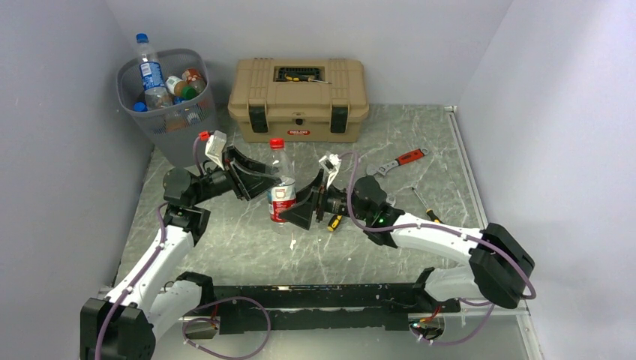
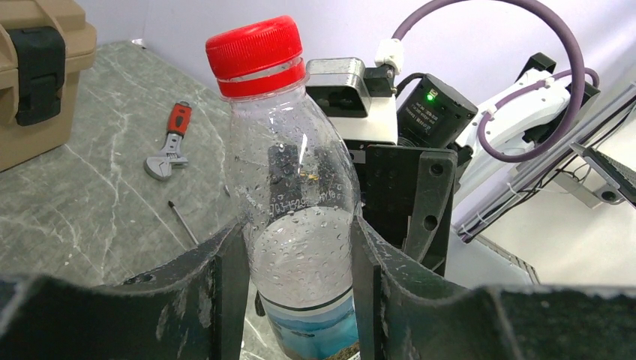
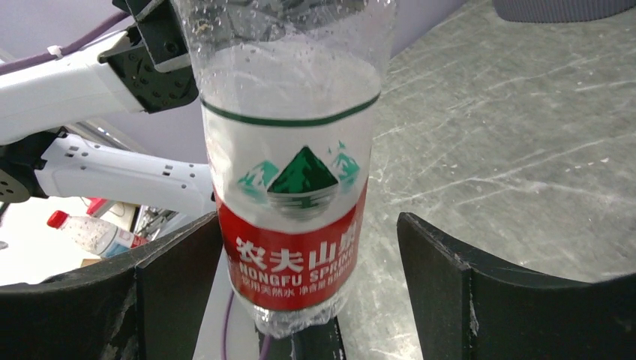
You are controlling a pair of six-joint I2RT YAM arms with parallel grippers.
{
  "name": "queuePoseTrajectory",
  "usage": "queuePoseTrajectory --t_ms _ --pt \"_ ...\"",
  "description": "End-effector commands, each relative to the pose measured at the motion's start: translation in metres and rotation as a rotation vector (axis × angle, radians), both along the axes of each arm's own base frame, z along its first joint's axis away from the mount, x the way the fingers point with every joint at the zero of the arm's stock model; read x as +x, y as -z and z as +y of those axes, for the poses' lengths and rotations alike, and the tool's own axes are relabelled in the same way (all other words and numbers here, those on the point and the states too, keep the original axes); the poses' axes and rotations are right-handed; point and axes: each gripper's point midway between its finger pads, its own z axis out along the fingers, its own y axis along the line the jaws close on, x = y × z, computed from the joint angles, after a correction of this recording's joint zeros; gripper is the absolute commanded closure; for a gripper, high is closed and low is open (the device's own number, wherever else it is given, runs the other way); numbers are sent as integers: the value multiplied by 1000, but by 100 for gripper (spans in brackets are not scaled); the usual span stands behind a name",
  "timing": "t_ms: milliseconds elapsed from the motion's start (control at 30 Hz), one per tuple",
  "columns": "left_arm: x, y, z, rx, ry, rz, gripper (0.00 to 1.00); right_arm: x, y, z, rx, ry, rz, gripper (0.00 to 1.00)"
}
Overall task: Put the plastic bottles in the bin
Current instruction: Pick up the plastic bottle from the corner of the board.
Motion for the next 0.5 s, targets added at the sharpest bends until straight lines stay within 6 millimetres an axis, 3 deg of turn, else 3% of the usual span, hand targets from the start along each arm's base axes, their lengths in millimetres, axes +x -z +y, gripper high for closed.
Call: queuePoseTrajectory --t_ms 0,167,267,333,400,433,467 --pt "-7 -12 -1 -17 19 -60 61 0 -39 14 112 -32 -73 13" --pt "-5 -11 -1 -14 8 -57 62 0 -41 22 135 -51 -59 14" --pt "-5 -11 -1 -13 4 -55 59 3 -42 23 142 -44 -53 30" --pt "-4 -11 0 -10 -3 -48 38 1 -44 20 154 -41 -71 42" --pt "0 -9 2 0 -39 -31 20 1 -47 13 142 -19 -111 49" --pt "3 -5 3 13 -66 -1 6 2 -48 8 125 2 -135 51" --pt "4 -9 5 15 -88 -14 1 3 -51 2 110 26 -163 53"
